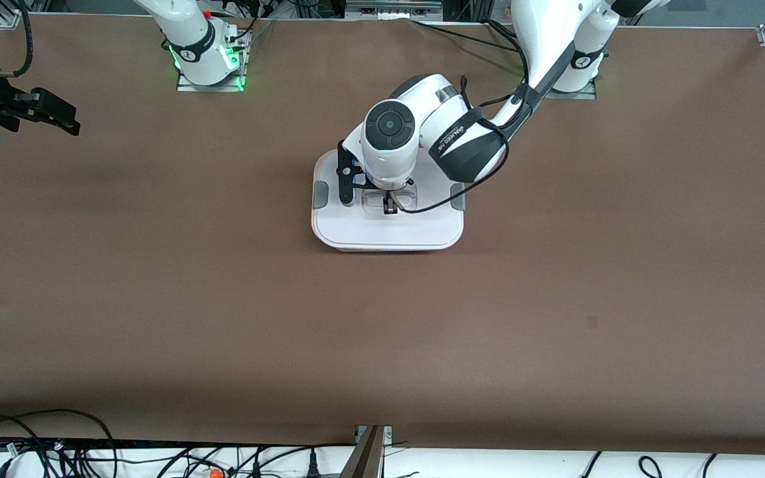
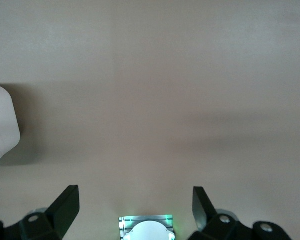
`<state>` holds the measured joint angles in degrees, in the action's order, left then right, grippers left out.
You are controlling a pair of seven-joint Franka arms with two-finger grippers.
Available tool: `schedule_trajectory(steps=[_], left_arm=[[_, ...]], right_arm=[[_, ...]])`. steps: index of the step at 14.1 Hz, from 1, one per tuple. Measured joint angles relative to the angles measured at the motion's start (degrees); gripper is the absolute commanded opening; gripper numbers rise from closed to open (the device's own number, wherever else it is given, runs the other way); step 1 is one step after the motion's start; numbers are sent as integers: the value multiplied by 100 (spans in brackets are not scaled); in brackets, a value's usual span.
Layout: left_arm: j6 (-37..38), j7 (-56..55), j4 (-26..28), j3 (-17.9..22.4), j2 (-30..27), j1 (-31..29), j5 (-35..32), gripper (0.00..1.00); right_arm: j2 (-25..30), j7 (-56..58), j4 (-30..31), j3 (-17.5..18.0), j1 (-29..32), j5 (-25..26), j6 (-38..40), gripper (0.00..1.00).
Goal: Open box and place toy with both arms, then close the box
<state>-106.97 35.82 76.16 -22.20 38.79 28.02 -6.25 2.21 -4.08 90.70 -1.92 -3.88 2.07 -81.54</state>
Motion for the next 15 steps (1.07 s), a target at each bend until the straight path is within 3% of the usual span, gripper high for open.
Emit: schedule_trajectory(steps=[10,11,12,15], left_arm=[[-34,-376,4,7,13,105,-25,0],[-34,-376,4,7,13,106,-26,4],[-34,-376,4,7,13,107,-27,99],[-33,-402,15,7,21,113,-28,100]], right_arm=[[-1,-2,0,0,0,-1,0,100],[-1,-2,0,0,0,-1,0,100],[-1,-2,0,0,0,-1,0,100],[-2,-2,-1,0,0,-1,0,100]])
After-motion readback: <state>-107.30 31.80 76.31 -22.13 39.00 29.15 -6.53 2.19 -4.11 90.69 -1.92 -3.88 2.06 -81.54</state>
